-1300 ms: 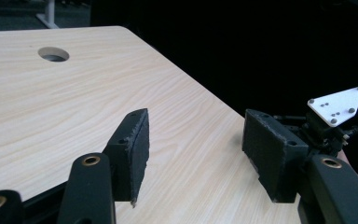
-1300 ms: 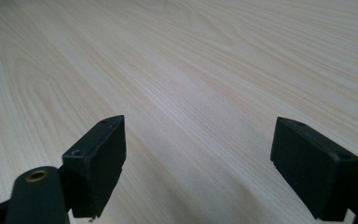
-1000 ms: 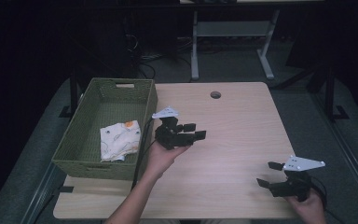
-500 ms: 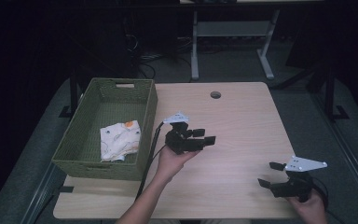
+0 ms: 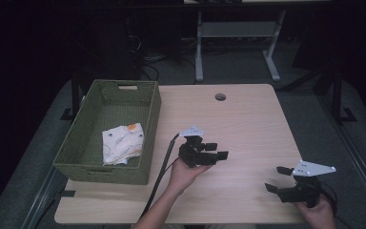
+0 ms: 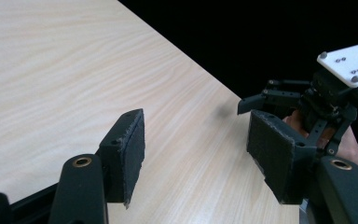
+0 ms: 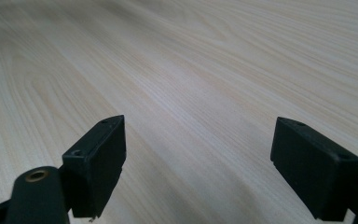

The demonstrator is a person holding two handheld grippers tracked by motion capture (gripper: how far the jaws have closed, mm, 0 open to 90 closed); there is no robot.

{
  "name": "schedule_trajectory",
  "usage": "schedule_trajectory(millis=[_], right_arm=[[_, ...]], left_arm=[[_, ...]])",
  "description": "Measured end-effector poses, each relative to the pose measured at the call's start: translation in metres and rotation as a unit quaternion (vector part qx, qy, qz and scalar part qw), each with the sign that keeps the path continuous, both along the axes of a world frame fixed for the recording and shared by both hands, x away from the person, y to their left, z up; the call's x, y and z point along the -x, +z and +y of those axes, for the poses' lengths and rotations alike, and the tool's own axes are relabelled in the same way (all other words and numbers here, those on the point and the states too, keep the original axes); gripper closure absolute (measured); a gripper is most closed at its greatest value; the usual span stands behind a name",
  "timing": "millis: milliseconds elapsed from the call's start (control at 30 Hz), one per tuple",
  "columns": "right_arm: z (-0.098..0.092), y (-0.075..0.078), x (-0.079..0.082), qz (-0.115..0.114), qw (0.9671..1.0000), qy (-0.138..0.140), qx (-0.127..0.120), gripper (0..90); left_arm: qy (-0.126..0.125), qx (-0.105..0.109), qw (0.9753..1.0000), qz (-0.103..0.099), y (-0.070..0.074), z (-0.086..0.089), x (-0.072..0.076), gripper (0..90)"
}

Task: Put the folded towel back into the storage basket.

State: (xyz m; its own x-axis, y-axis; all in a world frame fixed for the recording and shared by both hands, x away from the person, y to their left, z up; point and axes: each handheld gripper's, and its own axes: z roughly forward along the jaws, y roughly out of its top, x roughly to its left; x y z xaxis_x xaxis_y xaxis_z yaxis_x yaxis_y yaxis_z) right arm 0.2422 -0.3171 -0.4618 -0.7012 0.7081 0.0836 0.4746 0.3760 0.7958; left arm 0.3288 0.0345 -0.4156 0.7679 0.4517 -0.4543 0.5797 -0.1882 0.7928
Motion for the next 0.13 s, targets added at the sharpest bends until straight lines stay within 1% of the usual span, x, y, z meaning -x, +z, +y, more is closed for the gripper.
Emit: schedule_trajectory(millis=[67, 133], right_arm=[[-0.0007, -0.0004, 0.0002, 0.0, 1.0, 0.001, 0.0, 17.8], [-0.0013, -0.0005, -0.0001, -0.002, 1.0, 0.0, 0.001, 17.7]], left_arm=[[-0.005, -0.001, 1.0, 0.002, -0.0063, -0.0021, 0.0027, 37.1], [-0.007, -0.001, 1.0, 0.004, -0.008, -0.0027, 0.004, 36.8]])
